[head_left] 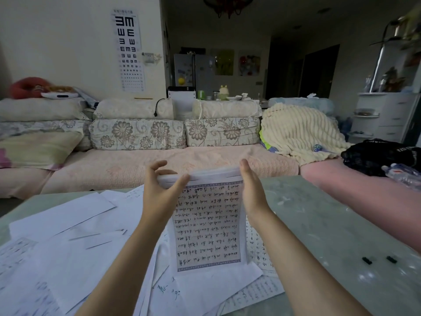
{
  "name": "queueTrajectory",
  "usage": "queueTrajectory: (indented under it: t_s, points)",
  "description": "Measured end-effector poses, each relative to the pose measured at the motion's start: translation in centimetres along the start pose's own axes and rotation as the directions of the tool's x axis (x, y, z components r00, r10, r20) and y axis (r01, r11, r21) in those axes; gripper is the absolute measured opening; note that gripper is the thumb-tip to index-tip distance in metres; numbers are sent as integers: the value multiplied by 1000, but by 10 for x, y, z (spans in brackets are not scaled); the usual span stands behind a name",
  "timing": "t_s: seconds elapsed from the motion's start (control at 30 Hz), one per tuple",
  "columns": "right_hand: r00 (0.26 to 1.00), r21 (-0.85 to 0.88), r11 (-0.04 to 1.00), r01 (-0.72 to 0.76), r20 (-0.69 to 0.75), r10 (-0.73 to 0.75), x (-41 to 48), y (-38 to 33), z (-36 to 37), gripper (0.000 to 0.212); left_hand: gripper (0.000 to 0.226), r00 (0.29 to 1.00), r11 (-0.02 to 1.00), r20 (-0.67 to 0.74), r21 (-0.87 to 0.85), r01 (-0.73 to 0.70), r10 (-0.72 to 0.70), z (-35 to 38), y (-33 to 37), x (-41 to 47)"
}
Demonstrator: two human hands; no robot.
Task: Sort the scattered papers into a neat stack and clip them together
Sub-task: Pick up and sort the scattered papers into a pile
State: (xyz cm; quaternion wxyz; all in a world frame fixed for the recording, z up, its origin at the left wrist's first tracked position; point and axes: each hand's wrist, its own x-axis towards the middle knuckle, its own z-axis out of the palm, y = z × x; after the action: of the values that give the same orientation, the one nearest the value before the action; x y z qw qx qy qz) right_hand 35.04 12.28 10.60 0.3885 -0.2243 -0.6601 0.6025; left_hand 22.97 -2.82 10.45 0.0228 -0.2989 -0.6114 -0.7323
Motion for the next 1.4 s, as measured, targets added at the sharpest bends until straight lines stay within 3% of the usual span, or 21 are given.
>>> queueTrajectory:
  t_s: [0.1,0.17,0.27,0.4,0.47,0.53,0.57,0.63,0.7,0.77,0.8,0.9,1.0,1.1,1.17,1.23,1.33,1.4]
  points:
    - [987,-2,996,94,128,-93,-6,7,-8,43,47,1000,998,-20,57,-19,20,-6,-6,5]
    - [977,-106,982,156,164,-137,-6,9,-11,40,42,997,991,-37,118,-64,69,-6,-6,7]
    - [989,-270,952,143,81,-126,-5,8,-15,33,45,994,992,-31,79,-98,100,-4,-1,4]
    - [996,-228,970,83,45,-74,0,10,-27,28,61,974,996,212,-21,84,-78,-16,-6,-2]
    - [998,-181,982,53,25,-49,2,12,-33,29,43,937,987,311,81,140,-159,-18,-15,-9]
    - [999,-179,983,39,11,-38,1,12,-34,28,26,945,980,290,168,108,-153,-13,-19,-14]
    - [996,-260,963,69,-34,-80,1,10,-35,31,23,954,979,271,192,74,-126,-9,-18,-16]
    - [918,-554,790,261,-111,-381,2,7,-37,61,20,965,965,257,262,-18,-52,-2,-9,-16]
    - [768,-729,511,455,31,-639,2,-4,-40,90,15,958,903,284,399,-157,41,2,2,-13]
    - [710,-734,362,575,228,-666,-4,-21,-39,94,14,923,773,350,537,-337,159,5,12,-13]
    - [719,-714,351,606,303,-625,-8,-27,-38,89,15,893,703,392,571,-424,221,7,16,-13]
    - [821,-659,498,564,378,-429,-16,-34,-37,43,20,788,544,500,574,-612,359,11,30,-18]
    - [895,-620,645,446,329,-302,-15,-24,-41,10,14,755,511,536,559,-653,378,10,33,-22]
    - [929,-533,763,365,264,-260,-12,-13,-46,9,19,837,578,522,637,-511,165,1,25,-17]
    - [948,-478,821,312,211,-238,-8,-7,-54,11,25,859,490,511,758,-431,-34,-16,14,-8]
    - [964,-436,861,262,169,-207,-7,-3,-63,11,25,881,436,450,828,-352,-145,-36,3,0]
    - [987,-353,923,155,87,-133,-4,11,-73,17,19,949,672,276,733,-105,-153,-56,-3,8]
    - [997,-281,957,79,47,-69,-2,25,-76,18,24,985,858,108,510,61,-135,-56,-2,6]
